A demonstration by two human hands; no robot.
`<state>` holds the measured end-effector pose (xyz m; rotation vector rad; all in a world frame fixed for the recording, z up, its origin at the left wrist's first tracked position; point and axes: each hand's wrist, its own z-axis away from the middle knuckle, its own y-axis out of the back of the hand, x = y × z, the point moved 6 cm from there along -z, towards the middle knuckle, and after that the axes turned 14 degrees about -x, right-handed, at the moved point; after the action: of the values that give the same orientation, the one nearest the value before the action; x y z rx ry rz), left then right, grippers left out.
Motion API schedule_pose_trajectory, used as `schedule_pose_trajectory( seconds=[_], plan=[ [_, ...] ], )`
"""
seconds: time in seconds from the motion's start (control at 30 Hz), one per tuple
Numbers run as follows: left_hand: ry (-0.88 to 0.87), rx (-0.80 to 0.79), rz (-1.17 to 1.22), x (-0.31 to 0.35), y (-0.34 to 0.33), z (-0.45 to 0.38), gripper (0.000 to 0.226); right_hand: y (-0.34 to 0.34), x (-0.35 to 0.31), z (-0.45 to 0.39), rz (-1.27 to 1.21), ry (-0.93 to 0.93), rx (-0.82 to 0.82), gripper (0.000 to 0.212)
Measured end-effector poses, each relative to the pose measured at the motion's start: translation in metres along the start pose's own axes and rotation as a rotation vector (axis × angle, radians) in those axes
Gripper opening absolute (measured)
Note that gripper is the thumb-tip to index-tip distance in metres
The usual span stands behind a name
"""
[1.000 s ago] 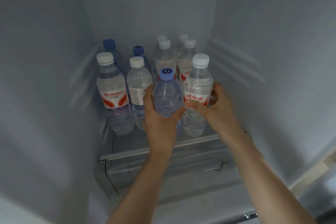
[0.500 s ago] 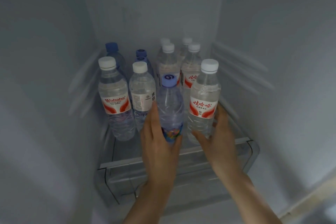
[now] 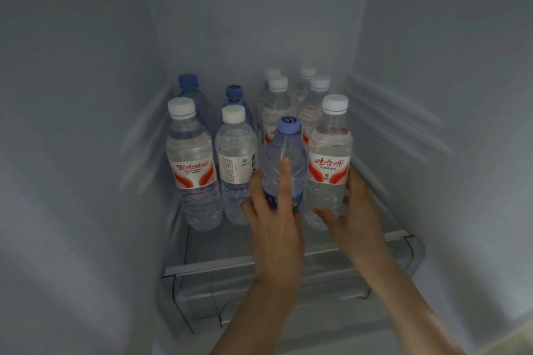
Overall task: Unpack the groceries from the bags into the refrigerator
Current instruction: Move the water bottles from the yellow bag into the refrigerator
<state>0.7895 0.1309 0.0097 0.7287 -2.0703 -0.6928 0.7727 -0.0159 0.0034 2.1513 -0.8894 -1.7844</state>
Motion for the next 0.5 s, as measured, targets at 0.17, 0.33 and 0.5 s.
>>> schedule_pose_trajectory(
  seconds=[0.17, 0.33, 0.5],
  plan=[
    [0.022, 0.013, -0.048, 0.003, -0.006, -0.005, 0.104, 0.001, 0.009, -0.009, -0.024, -0.01, 0.0, 0.088],
    [0.049, -0.026, -0.051, 0.006, -0.011, -0.015, 0.095, -0.002, 0.011, -0.017, -0.064, 0.019, 0.012, 0.087],
    [0.057, -0.065, -0.019, 0.003, -0.022, -0.017, 0.099, -0.002, 0.013, -0.021, -0.066, 0.045, -0.004, 0.089]
  ],
)
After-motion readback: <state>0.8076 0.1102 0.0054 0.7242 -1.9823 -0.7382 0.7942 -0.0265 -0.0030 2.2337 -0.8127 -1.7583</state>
